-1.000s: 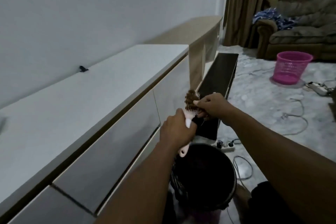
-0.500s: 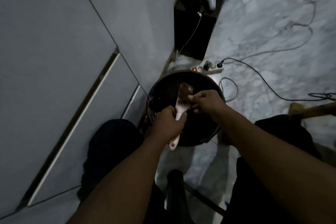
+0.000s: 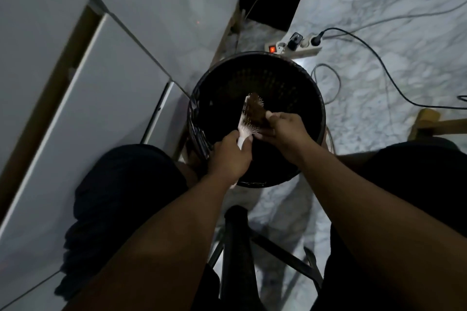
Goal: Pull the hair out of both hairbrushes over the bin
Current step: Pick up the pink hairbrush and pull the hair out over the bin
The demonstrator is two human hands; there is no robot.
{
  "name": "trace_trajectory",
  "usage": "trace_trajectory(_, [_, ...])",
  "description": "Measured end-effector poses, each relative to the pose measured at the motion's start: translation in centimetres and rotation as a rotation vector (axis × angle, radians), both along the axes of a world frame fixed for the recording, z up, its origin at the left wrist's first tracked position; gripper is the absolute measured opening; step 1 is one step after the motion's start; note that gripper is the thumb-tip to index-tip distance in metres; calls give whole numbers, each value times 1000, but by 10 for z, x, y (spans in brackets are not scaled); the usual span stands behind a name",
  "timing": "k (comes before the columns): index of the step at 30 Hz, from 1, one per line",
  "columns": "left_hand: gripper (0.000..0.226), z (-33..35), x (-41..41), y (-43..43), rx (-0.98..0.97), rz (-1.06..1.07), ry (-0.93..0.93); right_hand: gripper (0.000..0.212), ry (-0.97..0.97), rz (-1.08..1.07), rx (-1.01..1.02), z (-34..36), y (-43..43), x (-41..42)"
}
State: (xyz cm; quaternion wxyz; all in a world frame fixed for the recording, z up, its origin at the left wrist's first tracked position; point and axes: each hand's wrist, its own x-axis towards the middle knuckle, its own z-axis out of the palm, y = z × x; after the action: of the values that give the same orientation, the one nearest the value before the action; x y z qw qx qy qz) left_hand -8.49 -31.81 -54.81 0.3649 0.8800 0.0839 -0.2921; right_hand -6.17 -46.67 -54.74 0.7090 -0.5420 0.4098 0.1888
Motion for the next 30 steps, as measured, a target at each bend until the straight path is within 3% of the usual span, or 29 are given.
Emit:
trace_trajectory(3, [41, -1, -2, 0, 34, 6, -35, 30, -8, -85, 62, -1, 3, 2])
trace_trajectory(7, [31, -1, -6, 1, 101, -34, -87, 57, -104, 217, -351, 0, 18, 0])
trace_trajectory(10, [35, -2, -8, 1, 111, -34, -124, 33, -133, 218, -523, 0, 23, 1])
trace_trajectory(14, [38, -3, -7, 1, 118, -28, -122, 17, -95, 122, -500, -6, 18, 4])
trace_trajectory(20, [35, -5, -5, 4, 129, -13, -129, 19, -43, -37, -150, -2, 18, 8])
trace_trajectory(24, [25, 1, -7, 3, 167, -121, -145, 67, -103, 86, -281, 3, 25, 5])
trace_trajectory(25, [25, 2, -8, 3, 174, -144, -153, 64, -135, 109, -355, 2, 25, 4])
trace_trajectory(29, [29, 3, -10, 2, 168, -152, -191, 15, -181, 108, -557, -2, 21, 8])
trace_trajectory(30, [30, 3, -10, 2, 164, -144, -191, 17, -178, 102, -579, -1, 21, 10])
